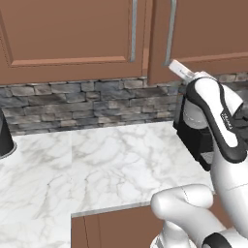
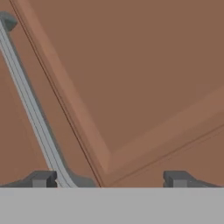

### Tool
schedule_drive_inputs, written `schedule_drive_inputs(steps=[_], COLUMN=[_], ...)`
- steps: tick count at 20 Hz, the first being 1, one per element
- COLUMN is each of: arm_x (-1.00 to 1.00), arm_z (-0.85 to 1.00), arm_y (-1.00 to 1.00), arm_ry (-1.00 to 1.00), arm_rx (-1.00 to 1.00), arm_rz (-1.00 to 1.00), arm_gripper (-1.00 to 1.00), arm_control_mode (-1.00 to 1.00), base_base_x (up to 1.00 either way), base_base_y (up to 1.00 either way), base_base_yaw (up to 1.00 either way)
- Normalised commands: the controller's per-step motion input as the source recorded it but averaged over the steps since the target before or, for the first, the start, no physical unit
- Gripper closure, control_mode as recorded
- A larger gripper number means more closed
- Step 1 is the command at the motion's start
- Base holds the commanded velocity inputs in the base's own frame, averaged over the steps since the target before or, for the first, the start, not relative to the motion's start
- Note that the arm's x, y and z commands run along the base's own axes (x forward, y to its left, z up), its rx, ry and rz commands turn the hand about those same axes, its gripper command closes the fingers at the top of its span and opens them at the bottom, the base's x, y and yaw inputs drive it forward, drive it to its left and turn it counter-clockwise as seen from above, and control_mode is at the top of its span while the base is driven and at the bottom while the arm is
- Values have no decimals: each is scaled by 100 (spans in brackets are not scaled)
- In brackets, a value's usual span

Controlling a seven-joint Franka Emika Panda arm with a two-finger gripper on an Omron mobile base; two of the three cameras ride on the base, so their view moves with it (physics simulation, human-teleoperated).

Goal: Open the cabinet and move the ladle to the pot. Then close the cabinet.

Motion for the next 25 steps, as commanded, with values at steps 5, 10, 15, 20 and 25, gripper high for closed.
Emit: schedule_drive_inputs(steps=[5, 10, 15, 20, 25], arm_x=[50, 48, 52, 32, 2], arm_z=[12, 9, 5, 9, 15], arm_y=[1, 2, 4, 1, 2], arm_ry=[0, 0, 0, 0, 0], arm_rx=[0, -1, -1, -2, -1], arm_rz=[0, 0, 0, 0, 0], arm_gripper=[-100, -100, -100, -100, -100], arm_control_mode=[-100, -100, -100, -100, -100], base_base_x=[0, 0, 0, 0, 0], base_base_y=[0, 0, 0, 0, 0], base_base_yaw=[0, 0, 0, 0, 0])
